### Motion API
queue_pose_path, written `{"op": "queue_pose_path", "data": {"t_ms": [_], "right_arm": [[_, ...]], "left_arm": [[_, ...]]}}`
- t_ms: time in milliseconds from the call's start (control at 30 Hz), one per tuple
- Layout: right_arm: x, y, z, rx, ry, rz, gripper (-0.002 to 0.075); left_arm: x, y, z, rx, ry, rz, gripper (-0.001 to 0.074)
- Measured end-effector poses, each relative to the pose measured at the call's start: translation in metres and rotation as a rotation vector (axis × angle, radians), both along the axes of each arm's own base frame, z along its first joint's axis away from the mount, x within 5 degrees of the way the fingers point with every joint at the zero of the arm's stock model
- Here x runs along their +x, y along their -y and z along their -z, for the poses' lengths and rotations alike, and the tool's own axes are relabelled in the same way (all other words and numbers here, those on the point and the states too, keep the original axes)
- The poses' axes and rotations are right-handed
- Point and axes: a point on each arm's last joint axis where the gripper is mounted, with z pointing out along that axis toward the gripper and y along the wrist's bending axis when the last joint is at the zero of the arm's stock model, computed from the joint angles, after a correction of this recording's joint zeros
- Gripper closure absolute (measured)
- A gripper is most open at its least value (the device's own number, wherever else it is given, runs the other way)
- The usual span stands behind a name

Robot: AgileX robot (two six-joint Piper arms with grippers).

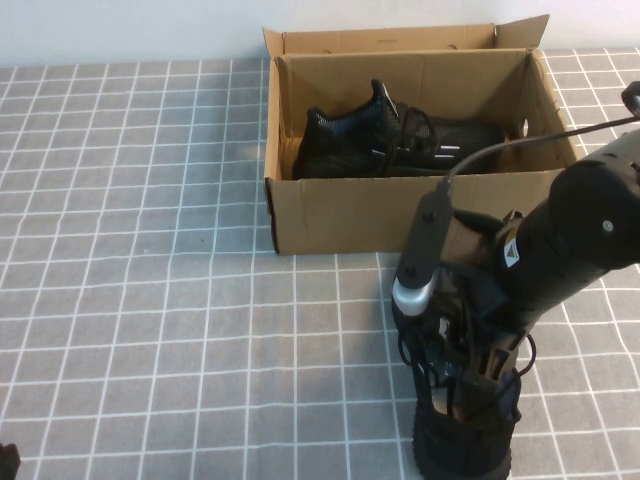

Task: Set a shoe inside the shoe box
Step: Pick up the shoe from the table

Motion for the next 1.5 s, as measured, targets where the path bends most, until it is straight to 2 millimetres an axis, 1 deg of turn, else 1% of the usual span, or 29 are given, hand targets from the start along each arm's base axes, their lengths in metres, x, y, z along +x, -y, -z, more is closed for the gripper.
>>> {"op": "queue_pose_path", "data": {"t_ms": [267,433,567,700,900,1300,1433,1500], "right_arm": [[0.003,-0.003,0.005,0.007,0.001,0.005,0.0259],[0.002,-0.009,0.006,0.075,-0.033,0.037,0.0259],[0.002,-0.010,0.005,0.093,-0.039,0.044,0.0259],[0.002,-0.010,0.005,0.083,-0.028,0.013,0.0259],[0.005,-0.006,0.005,0.017,0.023,-0.044,0.0259],[0.007,-0.005,0.006,0.000,0.041,-0.053,0.0260],[0.009,-0.006,0.010,-0.006,0.031,-0.053,0.0271],[0.010,-0.007,0.015,-0.015,0.019,-0.053,0.0274]], "left_arm": [[0.000,0.000,0.000,0.000,0.000,0.000,0.0736],[0.000,0.000,0.000,0.000,0.000,0.000,0.0736],[0.000,0.000,0.000,0.000,0.000,0.000,0.0736],[0.000,0.000,0.000,0.000,0.000,0.000,0.0736],[0.000,0.000,0.000,0.000,0.000,0.000,0.0736],[0.000,0.000,0.000,0.000,0.000,0.000,0.0736],[0.000,0.000,0.000,0.000,0.000,0.000,0.0736],[0.000,0.000,0.000,0.000,0.000,0.000,0.0736]]}}
